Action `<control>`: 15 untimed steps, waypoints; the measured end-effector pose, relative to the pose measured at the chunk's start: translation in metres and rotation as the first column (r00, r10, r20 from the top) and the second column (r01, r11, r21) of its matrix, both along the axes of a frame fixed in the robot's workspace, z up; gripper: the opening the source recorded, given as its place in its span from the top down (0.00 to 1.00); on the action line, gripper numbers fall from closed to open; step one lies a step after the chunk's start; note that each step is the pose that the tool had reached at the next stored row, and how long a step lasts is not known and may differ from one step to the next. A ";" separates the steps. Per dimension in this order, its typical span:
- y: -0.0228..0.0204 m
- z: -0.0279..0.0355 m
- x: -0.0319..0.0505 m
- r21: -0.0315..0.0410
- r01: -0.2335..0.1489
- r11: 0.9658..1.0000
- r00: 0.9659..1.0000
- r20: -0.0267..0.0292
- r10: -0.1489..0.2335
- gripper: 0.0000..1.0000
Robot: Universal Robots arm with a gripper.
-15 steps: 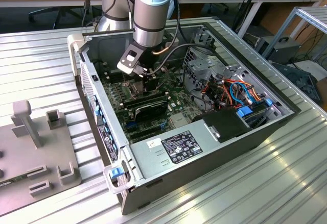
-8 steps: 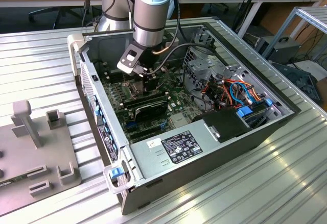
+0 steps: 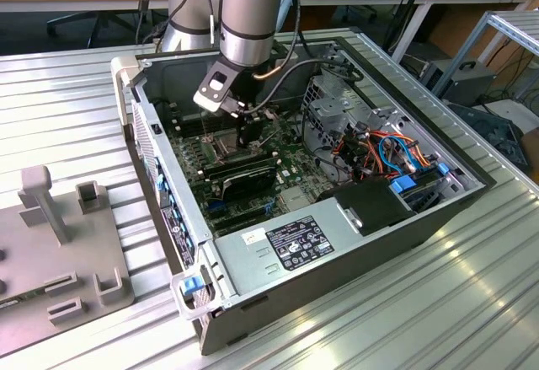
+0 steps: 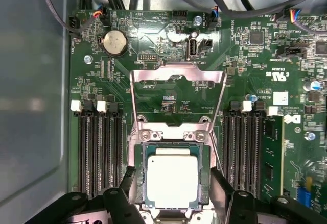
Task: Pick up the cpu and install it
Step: 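Place the cpu into insertion slot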
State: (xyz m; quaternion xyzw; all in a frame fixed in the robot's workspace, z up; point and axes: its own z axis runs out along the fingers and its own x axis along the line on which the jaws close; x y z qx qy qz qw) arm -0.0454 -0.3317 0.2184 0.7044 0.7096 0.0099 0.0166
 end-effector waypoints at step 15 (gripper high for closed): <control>0.0014 0.0248 0.0000 -0.012 0.000 1.000 1.000 0.003 0.000 0.32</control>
